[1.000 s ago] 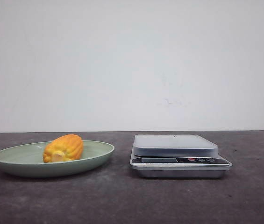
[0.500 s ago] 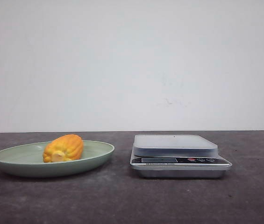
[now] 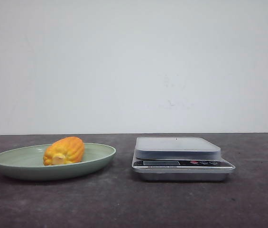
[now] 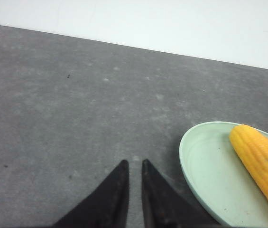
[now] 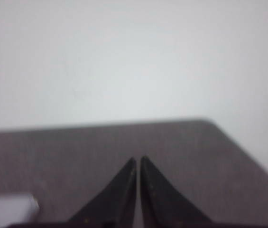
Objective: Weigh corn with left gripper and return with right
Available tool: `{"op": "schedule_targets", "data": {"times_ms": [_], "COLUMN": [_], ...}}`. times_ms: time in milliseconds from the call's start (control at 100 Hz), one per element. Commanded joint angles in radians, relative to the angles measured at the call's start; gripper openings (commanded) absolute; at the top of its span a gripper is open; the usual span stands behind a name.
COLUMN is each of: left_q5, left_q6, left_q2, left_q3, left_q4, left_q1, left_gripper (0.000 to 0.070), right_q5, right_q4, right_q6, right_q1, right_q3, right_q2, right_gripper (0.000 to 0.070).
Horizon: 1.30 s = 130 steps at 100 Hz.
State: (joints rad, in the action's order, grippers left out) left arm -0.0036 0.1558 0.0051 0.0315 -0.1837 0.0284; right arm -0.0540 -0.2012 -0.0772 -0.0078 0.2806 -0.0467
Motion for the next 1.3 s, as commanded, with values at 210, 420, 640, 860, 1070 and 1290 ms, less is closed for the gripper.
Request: {"op": "schedule_targets", "data": {"times_ms": [210,420,640,860,1070,1290], "left_q5": [0.001,0.001,0.001,0.001,0.001,0.001], "left_q6": [-0.010,-0.010,-0.010,-0.010,-0.010,-0.010], "left_q2": [-0.002,-0.002,-0.002,-0.002,-0.002,-0.002], "left_q3": [-0.016,-0.016,-0.016,-0.016,-0.016,-0.016], "left_q4": [-0.003,-0.003,-0.003,-0.003,-0.003,-0.003], "left_q1": [0.000,0.000,0.000,0.000,0.000,0.000], "left_gripper": [0.0000,0.0000,0.0000,0.0000,0.0000,0.0000], "right_q5": [0.002,0.002,0.031,0.054,0.054,0.054], "right_q4": [0.048,0.068,0.029,0.047,0.047,0.047], "right_q6": [0.010,0.006,-0.003,-0.001,-0.001,-0.001], "right_q1": [-0.016,-0.016,-0.016,-0.015,-0.015,-0.015], "right_q3": [-0.216,-0.270,-0.270,-0.270,-0.270,-0.270], "right_q2": [0.043,0.043,0.043,0.043,0.043,0.043], "right_gripper": [0.0007,0.0007,0.0007,0.0007,0.0007,0.0007]}}
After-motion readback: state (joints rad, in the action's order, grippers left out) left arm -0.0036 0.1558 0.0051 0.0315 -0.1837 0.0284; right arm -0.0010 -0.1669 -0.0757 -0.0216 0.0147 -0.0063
